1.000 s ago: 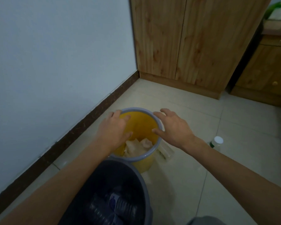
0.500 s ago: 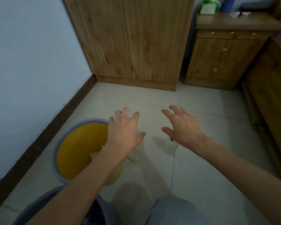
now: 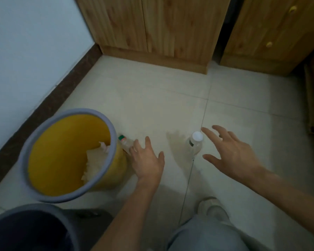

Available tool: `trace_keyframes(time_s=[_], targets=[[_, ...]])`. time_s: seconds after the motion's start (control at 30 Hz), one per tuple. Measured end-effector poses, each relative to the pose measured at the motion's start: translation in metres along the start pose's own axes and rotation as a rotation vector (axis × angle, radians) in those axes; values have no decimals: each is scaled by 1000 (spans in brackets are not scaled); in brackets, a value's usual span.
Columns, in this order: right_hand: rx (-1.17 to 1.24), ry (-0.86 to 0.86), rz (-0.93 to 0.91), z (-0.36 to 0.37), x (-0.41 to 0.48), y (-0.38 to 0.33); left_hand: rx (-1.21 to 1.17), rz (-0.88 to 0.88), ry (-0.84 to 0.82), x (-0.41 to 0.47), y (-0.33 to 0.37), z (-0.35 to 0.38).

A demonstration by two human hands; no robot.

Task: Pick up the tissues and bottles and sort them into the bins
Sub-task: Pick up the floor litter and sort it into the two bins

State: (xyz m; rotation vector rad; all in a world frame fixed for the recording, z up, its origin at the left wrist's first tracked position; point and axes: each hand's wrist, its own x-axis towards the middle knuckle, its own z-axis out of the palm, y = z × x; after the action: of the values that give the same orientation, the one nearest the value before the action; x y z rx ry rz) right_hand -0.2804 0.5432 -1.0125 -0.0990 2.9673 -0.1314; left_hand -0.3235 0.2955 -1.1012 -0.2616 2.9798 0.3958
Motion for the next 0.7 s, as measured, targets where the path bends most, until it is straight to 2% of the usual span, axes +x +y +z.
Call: trace_keyframes(time_s=[0.2, 0.33, 0.47, 0.7], targets=[[192, 63, -39, 82, 34, 0, 54, -102, -4, 38, -29, 55], [372, 180, -56, 117, 54, -8, 64, -129, -22, 50, -35, 72], [422, 234, -48, 129, 64, -11, 141, -151, -24, 54, -36, 83], [438, 257, -31, 125, 67, -21, 115, -213, 15, 59, -31, 97]])
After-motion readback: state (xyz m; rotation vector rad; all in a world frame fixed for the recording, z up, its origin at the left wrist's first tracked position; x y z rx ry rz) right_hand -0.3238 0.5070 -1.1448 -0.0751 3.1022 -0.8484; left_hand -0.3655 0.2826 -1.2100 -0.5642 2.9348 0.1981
